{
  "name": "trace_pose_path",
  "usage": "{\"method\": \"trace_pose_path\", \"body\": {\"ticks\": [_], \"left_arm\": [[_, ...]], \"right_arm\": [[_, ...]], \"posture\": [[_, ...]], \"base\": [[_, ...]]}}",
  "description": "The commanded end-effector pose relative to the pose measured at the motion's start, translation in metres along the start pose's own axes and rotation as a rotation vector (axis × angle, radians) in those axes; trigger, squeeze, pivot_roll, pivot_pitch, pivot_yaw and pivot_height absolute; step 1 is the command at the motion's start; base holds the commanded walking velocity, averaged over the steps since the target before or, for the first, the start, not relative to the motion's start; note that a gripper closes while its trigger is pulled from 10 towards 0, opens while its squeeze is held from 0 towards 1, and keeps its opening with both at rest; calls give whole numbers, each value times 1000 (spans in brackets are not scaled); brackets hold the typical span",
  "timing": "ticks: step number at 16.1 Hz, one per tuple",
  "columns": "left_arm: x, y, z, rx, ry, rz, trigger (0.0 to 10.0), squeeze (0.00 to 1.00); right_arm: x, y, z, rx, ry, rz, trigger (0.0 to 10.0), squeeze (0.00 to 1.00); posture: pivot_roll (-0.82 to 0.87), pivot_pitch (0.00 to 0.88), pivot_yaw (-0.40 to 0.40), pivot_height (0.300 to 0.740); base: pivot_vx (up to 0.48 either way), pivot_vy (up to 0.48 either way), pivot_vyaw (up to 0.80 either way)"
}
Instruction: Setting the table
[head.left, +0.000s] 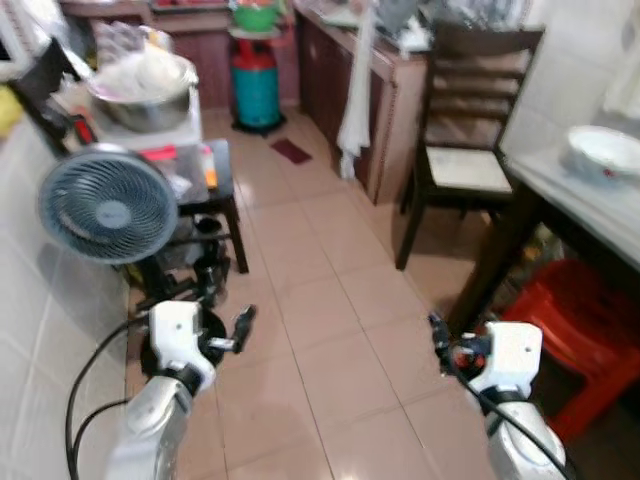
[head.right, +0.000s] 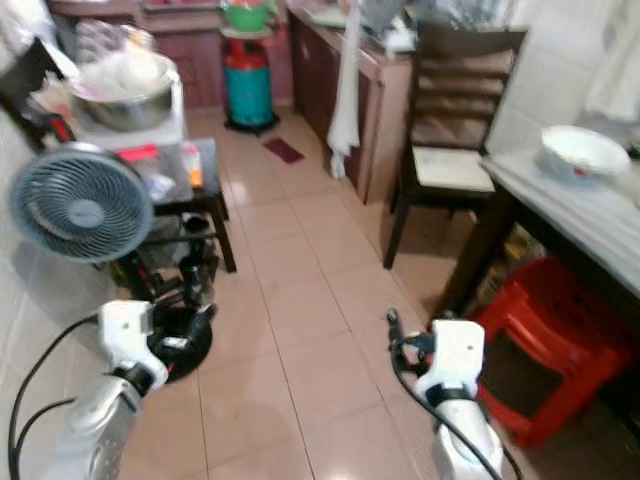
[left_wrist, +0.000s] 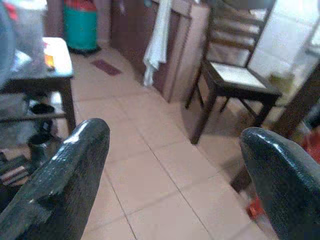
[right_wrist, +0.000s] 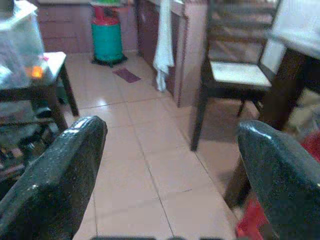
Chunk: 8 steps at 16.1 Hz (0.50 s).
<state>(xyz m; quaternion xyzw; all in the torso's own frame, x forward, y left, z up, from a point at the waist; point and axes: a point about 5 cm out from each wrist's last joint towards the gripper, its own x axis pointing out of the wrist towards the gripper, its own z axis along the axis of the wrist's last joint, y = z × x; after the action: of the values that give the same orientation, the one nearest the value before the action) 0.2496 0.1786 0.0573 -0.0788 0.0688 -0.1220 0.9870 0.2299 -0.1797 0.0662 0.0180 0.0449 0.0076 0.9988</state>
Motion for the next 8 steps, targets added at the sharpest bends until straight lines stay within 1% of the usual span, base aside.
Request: {"method": "trace_pose_path", "body": {"ticks": [1, 8], "left_arm": [[-5, 10, 0, 12, 10, 29, 10000, 0], [-2, 9, -1, 17, 14, 19, 10000, 0]], "right_arm": [[2, 6, 4, 15, -14, 10, 10000, 0], [0, 8, 0, 24, -2, 14, 10000, 0]], "posture": [[16, 0, -3, 740], [16, 0, -3, 740]], "base": [[281, 0, -800], [297, 0, -800]]}}
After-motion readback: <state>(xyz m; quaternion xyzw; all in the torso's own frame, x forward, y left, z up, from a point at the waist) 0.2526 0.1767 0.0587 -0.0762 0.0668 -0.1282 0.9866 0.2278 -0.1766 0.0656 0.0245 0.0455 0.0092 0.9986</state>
